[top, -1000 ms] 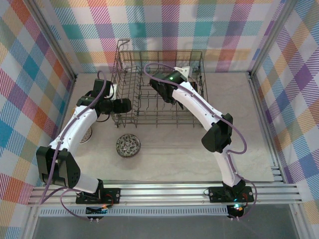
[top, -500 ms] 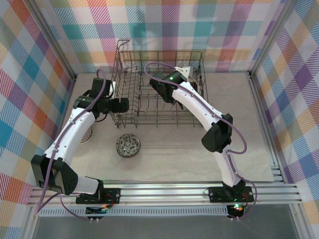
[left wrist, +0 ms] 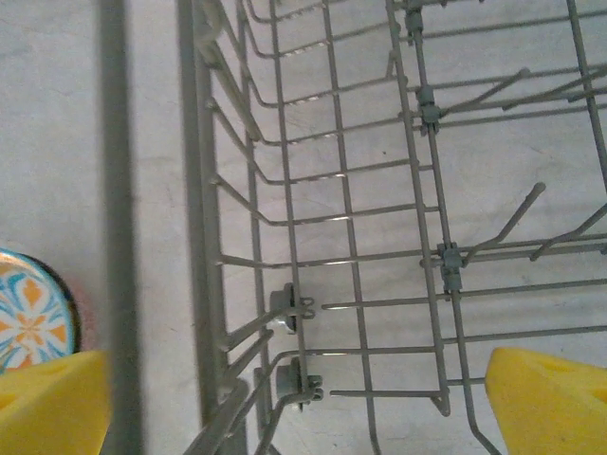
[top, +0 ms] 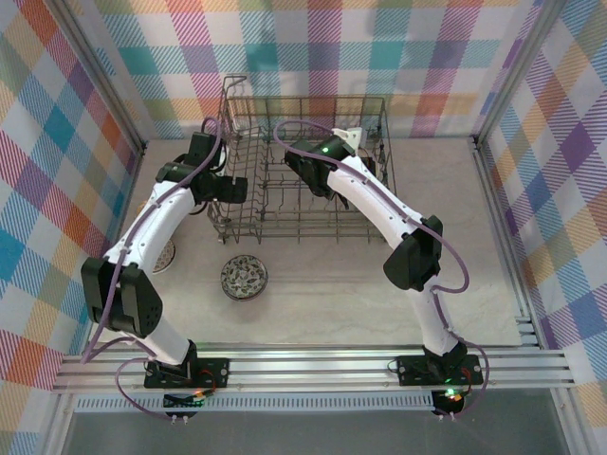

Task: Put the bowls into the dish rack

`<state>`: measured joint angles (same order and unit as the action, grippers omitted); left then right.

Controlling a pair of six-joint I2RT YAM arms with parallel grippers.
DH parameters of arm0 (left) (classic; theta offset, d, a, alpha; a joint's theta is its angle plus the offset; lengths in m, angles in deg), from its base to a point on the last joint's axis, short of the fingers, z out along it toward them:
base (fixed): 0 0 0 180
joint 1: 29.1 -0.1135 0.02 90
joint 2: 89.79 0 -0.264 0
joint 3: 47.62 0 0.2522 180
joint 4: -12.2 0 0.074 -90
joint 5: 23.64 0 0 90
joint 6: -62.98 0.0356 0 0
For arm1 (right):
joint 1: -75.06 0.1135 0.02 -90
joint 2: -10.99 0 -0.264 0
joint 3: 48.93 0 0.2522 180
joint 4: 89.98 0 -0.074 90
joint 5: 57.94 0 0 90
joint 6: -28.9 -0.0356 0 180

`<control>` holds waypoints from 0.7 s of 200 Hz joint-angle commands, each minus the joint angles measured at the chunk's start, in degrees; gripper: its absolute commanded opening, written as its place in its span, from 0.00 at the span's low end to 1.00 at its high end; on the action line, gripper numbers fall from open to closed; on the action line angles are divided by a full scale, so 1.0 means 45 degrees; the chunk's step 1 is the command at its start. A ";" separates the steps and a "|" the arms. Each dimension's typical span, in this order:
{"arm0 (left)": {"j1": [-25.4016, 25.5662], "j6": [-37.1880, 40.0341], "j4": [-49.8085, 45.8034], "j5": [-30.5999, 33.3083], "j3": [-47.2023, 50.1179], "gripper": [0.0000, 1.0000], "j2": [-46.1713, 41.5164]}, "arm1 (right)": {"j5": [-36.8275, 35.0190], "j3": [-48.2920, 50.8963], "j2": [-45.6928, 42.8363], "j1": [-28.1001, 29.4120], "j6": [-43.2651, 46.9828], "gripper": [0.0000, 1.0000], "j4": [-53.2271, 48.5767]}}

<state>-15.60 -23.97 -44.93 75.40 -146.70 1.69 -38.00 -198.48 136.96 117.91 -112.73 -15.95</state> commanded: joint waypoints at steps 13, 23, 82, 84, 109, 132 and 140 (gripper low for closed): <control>0.0210 -0.0123 0.0575 -0.1338 0.0031 0.98 -0.0318 | -0.0741 0.0037 -0.0477 0.0058 -0.0019 0.00 -0.0721; 0.0324 -0.0121 0.0528 -0.1594 0.0031 0.97 -0.0326 | -0.0739 0.0075 -0.0477 0.0048 -0.0024 0.00 -0.0721; 0.1610 -0.0354 0.0354 -0.2116 0.0092 0.94 -0.0640 | -0.0744 0.0116 -0.0600 0.0024 -0.0141 0.00 -0.0841; 0.1649 -0.0362 0.0335 -0.2118 0.0078 0.94 -0.0671 | -0.0755 0.0126 -0.0623 0.0013 -0.0145 0.00 -0.0854; 0.2198 -0.0623 0.0278 -0.2185 0.0174 0.93 -0.0967 | -0.0806 0.0247 -0.0748 -0.0049 -0.0209 0.00 -0.0974; 0.2761 -0.0850 0.0252 -0.2195 0.0250 0.93 -0.1199 | -0.0951 0.0466 -0.0885 -0.0112 -0.0423 0.00 -0.1247; 0.2958 -0.0948 0.0226 -0.2221 0.0264 0.92 -0.1260 | -0.1015 0.0508 -0.0924 -0.0145 -0.0613 0.00 -0.1420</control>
<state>-6.25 -27.05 -45.96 70.92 -145.52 -0.76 -38.26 -196.58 136.50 117.75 -112.91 -15.97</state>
